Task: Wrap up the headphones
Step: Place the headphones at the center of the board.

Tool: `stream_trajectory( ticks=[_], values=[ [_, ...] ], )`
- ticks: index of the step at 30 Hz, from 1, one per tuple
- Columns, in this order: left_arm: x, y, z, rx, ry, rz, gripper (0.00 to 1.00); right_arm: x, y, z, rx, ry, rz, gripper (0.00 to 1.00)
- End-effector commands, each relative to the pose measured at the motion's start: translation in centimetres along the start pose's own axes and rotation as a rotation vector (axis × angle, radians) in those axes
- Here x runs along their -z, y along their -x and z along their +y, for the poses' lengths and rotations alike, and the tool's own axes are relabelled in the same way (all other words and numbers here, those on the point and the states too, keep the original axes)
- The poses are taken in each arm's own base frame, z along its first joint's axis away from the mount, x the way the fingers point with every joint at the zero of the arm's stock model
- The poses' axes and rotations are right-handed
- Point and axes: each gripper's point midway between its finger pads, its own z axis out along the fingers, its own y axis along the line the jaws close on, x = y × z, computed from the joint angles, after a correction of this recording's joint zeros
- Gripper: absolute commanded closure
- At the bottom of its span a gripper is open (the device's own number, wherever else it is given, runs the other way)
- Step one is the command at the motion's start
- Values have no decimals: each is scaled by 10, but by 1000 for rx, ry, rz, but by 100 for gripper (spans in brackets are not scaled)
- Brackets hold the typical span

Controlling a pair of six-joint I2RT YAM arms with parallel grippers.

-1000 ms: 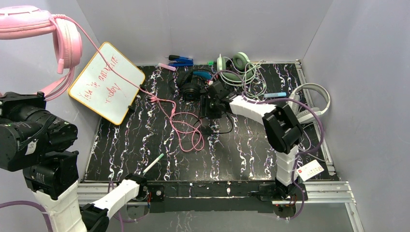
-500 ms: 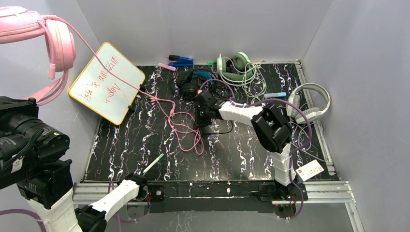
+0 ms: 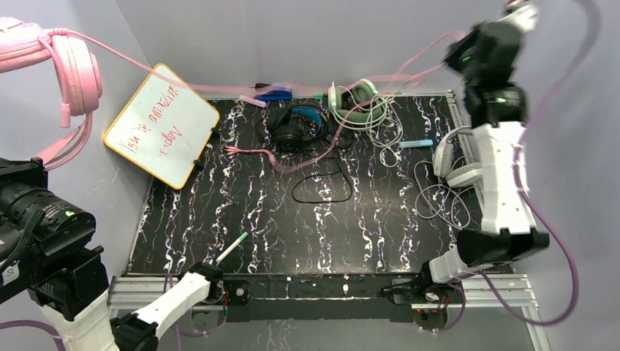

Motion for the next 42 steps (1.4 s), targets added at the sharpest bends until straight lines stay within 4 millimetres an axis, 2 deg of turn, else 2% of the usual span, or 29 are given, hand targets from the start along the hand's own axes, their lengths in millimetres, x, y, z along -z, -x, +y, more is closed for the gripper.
stream_trajectory(
  ticks=[1, 2, 4, 5, 9, 12, 15, 17, 19, 21, 23, 26, 28, 29, 30, 32, 33, 34, 36, 39, 42],
  values=[
    [-1, 4, -10, 148, -3, -2, 100, 108, 140, -8, 103, -140, -393, 99],
    [-1, -1, -12, 142, -5, 1, 100, 118, 152, -12, 110, -170, -432, 99],
    [-1, -12, -18, 121, -12, 8, 100, 129, 157, -18, 129, -200, -460, 99],
    [-1, -20, -22, 98, -16, 12, 100, 129, 152, -20, 128, -198, -450, 99],
    [0, -48, -36, 32, -43, 32, 100, 125, 107, -28, 74, -155, -350, 99],
    [0, -58, -42, 8, -52, 41, 100, 131, 92, -37, 55, -159, -344, 99],
    [0, -55, -40, 16, -37, 35, 100, 145, 107, -42, 69, -192, -400, 99],
    [0, -53, -41, 37, -42, 35, 100, 155, 118, -38, 74, -183, -426, 99],
    [0, -55, -43, 43, -58, 41, 100, 160, 119, -38, 64, -180, -432, 95],
    [1, -65, -46, 20, -76, 56, 100, 156, 106, -54, 30, -244, -420, 94],
    [3, -82, -51, -10, -104, 86, 100, 147, 82, -71, -1, -295, -388, 94],
    [13, -125, -62, -28, -186, 202, 100, 133, 30, -85, -40, -296, -259, 94],
    [24, -168, -68, -56, -231, 314, 100, 123, -17, -93, -89, -282, -137, 93],
    [31, -187, -70, -63, -249, 374, 100, 119, -44, -99, -123, -288, -74, 90],
    [38, -211, -71, -83, -259, 434, 100, 117, -70, -106, -145, -294, -8, 80],
    [53, -254, -73, -117, -290, 555, 100, 115, -115, -113, -172, -275, 105, 24],
    [61, -275, -74, -132, -299, 617, 100, 114, -131, -107, -135, -208, 156, 6],
    [70, -296, -74, -155, -312, 680, 100, 115, -144, -99, -99, -126, 201, 2],
    [93, -341, -73, -217, -344, 830, 100, 126, -167, -61, -46, 153, 288, 2],
    [124, -399, -60, -335, -346, 1035, 100, 146, -170, -17, -7, 453, 318, 5],
    [150, -446, -30, -492, -294, 1213, 100, 163, -169, 18, 6, 691, 353, 6]
  ],
)
